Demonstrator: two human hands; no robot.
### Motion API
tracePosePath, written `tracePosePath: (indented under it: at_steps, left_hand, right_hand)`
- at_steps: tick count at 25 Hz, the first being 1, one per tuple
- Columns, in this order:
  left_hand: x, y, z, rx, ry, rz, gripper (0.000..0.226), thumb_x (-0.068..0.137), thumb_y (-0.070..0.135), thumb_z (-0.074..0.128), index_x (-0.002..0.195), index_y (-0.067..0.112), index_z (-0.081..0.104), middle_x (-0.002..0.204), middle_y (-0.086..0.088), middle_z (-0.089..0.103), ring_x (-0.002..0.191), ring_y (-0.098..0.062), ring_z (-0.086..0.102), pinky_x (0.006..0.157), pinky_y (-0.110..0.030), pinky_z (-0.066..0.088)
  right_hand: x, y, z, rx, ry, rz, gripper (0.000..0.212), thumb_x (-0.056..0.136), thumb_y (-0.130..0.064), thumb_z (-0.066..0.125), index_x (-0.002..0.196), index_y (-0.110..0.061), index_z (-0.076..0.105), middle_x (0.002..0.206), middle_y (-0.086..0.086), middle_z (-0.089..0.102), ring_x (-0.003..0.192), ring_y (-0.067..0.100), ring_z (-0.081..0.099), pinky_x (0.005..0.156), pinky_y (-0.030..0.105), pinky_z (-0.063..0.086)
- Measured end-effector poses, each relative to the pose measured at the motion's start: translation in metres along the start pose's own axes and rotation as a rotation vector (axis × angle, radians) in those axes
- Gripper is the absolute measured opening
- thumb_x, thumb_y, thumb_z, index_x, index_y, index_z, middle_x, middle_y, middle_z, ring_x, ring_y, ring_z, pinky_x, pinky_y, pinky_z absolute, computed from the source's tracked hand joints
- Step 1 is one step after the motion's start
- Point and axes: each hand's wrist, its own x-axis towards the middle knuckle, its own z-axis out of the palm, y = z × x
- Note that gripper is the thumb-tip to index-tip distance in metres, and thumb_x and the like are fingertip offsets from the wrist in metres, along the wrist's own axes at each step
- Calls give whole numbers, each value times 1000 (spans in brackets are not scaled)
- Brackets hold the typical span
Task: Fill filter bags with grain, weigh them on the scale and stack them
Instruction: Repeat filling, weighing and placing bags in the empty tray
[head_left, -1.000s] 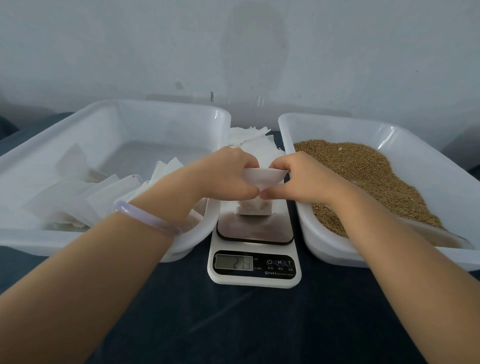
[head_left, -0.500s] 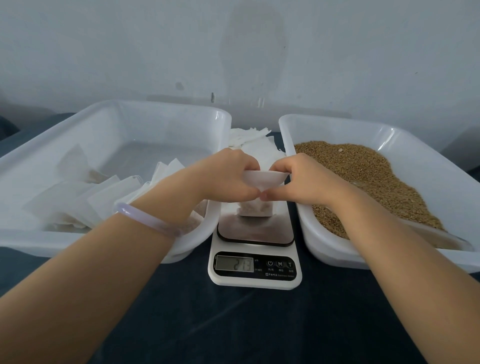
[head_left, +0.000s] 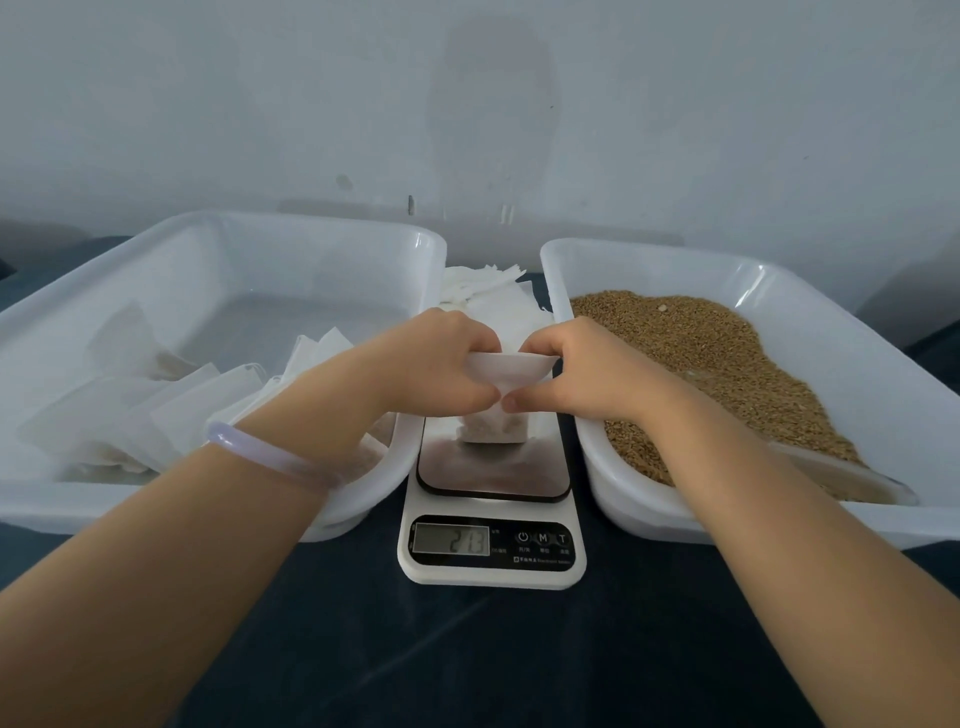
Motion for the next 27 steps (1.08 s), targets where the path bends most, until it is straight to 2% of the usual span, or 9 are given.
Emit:
tracePosePath:
  at_steps: [3,10,13,15,17,20,22,24,27]
  left_hand:
    - [2,-2,1,6,5,8,2,77,21,62,78,19,62,65,7,54,62,-6,50,52,-21,34]
    - [1,-2,2,-13,9,8,2,79,18,61,79,19,63,64,9,53,62,-5,50,53,-21,35]
    - [3,-1,1,-33,38,-11,20,83,20,58,66,27,54,62,10,51,62,-7,48,53,-23,33]
    - [5,-1,1,-28,48,-3,28,86,27,60,61,27,48,61,9,48,60,-7,45,52,-21,31]
    - [5,-1,3,-40,66,5,29,86,34,62,62,26,49,61,9,48,59,-5,43,51,-16,32]
    - [5,-3,4,-150,118,9,34,84,40,64,62,21,47,60,8,45,55,-8,39,51,-17,32]
    - [5,-4,4,-247,161,3,36,83,39,64,67,10,49,61,6,43,55,-12,38,50,-20,29]
    - [6,-3,2,-380,208,4,34,83,34,66,68,8,51,55,11,43,51,-7,38,48,-18,29]
    - [5,2,-2,-607,190,40,32,85,27,68,63,15,49,49,17,41,48,-3,37,47,-14,30]
  right_hand:
    - [1,1,0,3,-1,4,28,65,-36,82,58,-29,56,57,-11,50,49,2,42,52,23,30]
    - [1,4,0,0,-5,6,24,64,-40,81,66,-32,59,68,-10,56,61,6,50,57,25,34]
    - [0,3,1,31,38,-26,33,63,-37,83,77,-34,53,84,-11,60,73,7,54,62,27,39]
    - [-2,3,0,109,98,-84,39,63,-33,84,80,-31,50,91,-8,62,85,11,58,71,29,44]
    - [-4,4,-2,136,97,-133,35,64,-30,85,78,-31,53,92,-7,63,89,8,58,77,25,44]
    - [-6,3,-2,137,133,-186,31,66,-25,84,75,-33,55,82,-17,60,76,-7,53,67,10,39]
    - [-6,2,-3,245,211,-240,35,65,-20,85,81,-30,55,80,-17,61,73,-3,56,69,9,41]
    - [-8,1,-5,349,258,-311,42,63,-20,86,88,-31,53,86,-11,62,75,12,62,72,18,47]
    - [-11,-2,-7,428,316,-392,43,62,-24,83,92,-32,53,95,1,64,73,26,63,68,34,51]
